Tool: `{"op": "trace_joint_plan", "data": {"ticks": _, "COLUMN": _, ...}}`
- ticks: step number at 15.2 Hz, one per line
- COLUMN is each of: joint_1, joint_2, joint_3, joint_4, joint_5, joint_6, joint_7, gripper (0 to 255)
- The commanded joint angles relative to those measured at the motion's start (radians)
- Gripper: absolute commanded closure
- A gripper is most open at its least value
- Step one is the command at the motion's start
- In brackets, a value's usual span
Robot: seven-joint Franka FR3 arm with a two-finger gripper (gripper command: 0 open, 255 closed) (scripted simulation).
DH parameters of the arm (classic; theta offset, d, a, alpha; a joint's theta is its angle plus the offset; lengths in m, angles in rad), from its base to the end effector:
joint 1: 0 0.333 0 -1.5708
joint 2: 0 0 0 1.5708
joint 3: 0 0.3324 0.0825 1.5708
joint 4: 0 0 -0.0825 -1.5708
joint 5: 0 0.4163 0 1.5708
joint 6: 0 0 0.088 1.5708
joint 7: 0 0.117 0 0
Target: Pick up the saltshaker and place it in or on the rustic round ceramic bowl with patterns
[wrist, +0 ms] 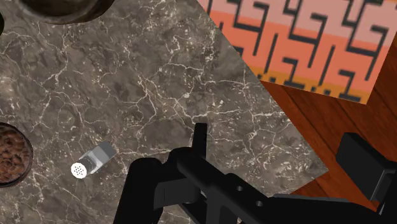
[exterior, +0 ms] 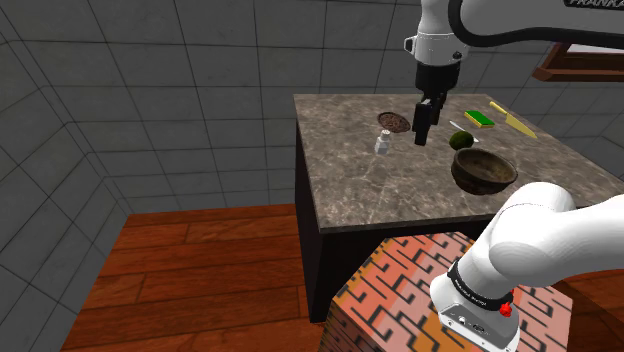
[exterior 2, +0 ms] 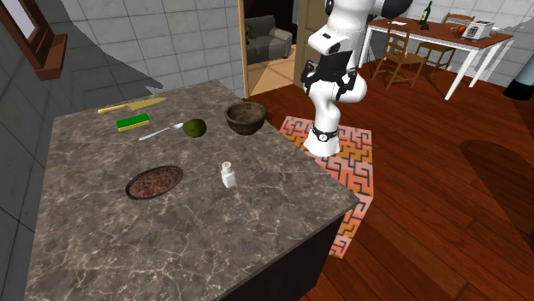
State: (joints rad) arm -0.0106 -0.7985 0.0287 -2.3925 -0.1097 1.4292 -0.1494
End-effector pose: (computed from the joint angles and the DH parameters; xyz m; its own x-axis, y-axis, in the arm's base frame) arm 0.3053 -0.0063 0.5680 0.9738 0.1382 -0.1806 0.1586 -0.9818 0.1041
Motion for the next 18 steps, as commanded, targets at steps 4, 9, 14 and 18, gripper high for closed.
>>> {"op": "trace_joint_plan", "data": {"ticks": 4, "joint_1": -0.020, "joint_2": 0.047, "joint_3": -0.059, "joint_4": -0.019, "joint_5": -0.034, "joint_6": 0.089, "joint_7": -0.048, "gripper": 0}}
{"op": "trace_joint_plan", "data": {"ticks": 9, "joint_1": -0.049, "joint_2": 0.155, "joint_3": -0.156, "joint_4": -0.022, "joint_5": -0.075, "joint_6": 0.238, "joint_7": -0.126, "gripper": 0}}
{"op": "trace_joint_plan", "data": {"ticks": 14, "joint_1": -0.068, "joint_2": 0.292, "joint_3": -0.250, "joint_4": 0.010, "joint_5": -0.089, "joint_6": 0.380, "joint_7": -0.208, "gripper": 0}}
{"op": "trace_joint_plan", "data": {"ticks": 18, "joint_1": -0.076, "joint_2": 0.420, "joint_3": -0.322, "joint_4": 0.060, "joint_5": -0.074, "joint_6": 0.483, "joint_7": -0.282, "gripper": 0}}
